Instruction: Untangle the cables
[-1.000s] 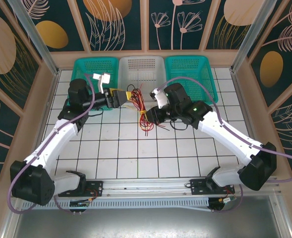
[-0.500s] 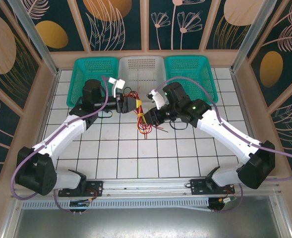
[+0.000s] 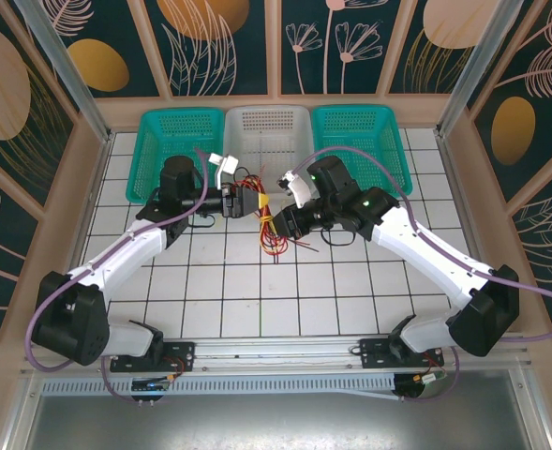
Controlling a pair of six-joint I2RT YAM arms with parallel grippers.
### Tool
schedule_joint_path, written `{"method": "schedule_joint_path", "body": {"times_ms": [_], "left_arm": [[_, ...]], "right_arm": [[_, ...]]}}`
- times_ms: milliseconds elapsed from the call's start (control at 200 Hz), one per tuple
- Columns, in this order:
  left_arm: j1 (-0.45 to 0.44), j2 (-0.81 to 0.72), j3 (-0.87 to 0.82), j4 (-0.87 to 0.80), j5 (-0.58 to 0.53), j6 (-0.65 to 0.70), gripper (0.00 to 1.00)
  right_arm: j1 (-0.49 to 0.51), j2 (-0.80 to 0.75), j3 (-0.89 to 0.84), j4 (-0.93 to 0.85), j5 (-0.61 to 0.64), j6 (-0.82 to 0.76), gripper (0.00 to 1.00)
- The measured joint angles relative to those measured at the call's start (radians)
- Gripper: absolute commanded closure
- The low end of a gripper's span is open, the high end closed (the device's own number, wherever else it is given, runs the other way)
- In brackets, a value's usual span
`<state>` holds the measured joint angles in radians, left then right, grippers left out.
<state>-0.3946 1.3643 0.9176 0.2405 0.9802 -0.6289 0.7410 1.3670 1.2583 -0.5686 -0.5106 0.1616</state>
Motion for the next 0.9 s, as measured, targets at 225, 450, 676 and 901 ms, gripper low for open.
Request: {"method": "schedule_joint_path", "body": {"times_ms": [225,450,676,901], "left_arm": [[0.000,0.000,-0.016,0.056,0.000,-0.050,0.26],[-0.004,-0.010,-0.045,0.072,0.000,-0.085,0.01],[-0.011,-0.095,-0.127,0.216,-0.134,-0.201,0.01],[-0.011,-0.172,-0.206,0.383,-0.268,-0.346,0.01]], "right_arm": [[0.000,0.000,0.000,0.003,-0.004,0.001,0.84],[0.000,0.000,0.000,0.022,0.024,0.001,0.84],[0.000,0.000,0.000,0.064,0.104,0.015,0.83],[-0.008,-0.018,-0.021,0.135,0.147,0.062,0.82]]}}
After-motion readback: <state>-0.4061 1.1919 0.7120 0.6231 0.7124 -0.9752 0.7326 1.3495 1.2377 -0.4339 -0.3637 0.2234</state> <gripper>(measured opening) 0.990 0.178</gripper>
